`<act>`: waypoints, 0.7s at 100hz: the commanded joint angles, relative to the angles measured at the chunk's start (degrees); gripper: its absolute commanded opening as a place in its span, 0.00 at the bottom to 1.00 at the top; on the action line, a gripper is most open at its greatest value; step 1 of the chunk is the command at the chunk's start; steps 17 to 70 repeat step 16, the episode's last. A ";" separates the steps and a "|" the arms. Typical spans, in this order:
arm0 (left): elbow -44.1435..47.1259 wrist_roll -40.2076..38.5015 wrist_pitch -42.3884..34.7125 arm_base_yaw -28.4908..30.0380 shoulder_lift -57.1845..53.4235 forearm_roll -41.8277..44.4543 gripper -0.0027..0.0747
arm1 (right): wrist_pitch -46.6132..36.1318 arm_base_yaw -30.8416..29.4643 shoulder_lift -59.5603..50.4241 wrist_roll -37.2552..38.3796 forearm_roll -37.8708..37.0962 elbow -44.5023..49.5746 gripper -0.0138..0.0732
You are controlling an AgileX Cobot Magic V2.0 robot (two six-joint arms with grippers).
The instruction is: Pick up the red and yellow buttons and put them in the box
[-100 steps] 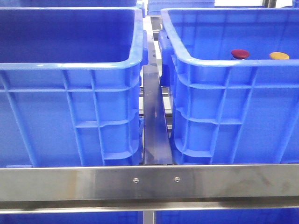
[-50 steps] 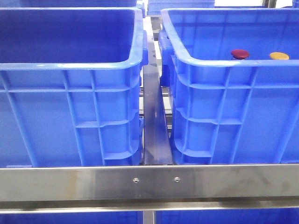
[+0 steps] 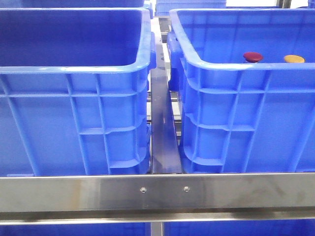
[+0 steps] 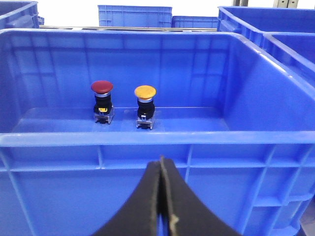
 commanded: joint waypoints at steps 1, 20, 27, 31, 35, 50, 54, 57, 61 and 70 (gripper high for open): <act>3.01 -0.59 -4.49 0.02 -1.74 -0.02 0.01 | -4.24 -0.02 -1.40 0.03 -0.47 -0.89 0.08; 3.01 -0.59 -4.49 0.02 -1.74 -0.02 0.01 | -4.24 -0.02 -1.40 0.03 -0.47 -0.89 0.08; 3.01 -0.59 -4.49 0.02 -1.74 -0.02 0.01 | -4.24 -0.02 -1.40 0.03 -0.47 -0.89 0.08; 3.01 -0.59 -4.49 0.02 -1.74 -0.02 0.01 | -4.24 -0.02 -1.40 0.03 -0.47 -0.89 0.08; 3.01 -0.59 -4.49 0.02 -1.74 -0.02 0.01 | -4.24 -0.02 -1.40 0.03 -0.47 -0.89 0.08; 3.01 -0.59 -4.49 0.02 -1.74 -0.02 0.01 | -4.24 -0.02 -1.40 0.03 -0.47 -0.89 0.08; 3.01 -0.59 -4.49 0.02 -1.74 -0.02 0.01 | -4.24 -0.02 -1.40 0.03 -0.47 -0.89 0.08; 3.01 -0.59 -4.49 0.02 -1.74 -0.02 0.01 | -4.24 -0.02 -1.40 0.03 -0.47 -0.89 0.08; 3.01 -0.59 -4.49 0.02 -1.74 -0.02 0.01 | -4.24 -0.02 -1.40 0.03 -0.47 -0.89 0.08; 3.01 -0.59 -4.49 0.02 -1.74 -0.02 0.01 | -4.24 -0.02 -1.40 0.03 -0.47 -0.89 0.08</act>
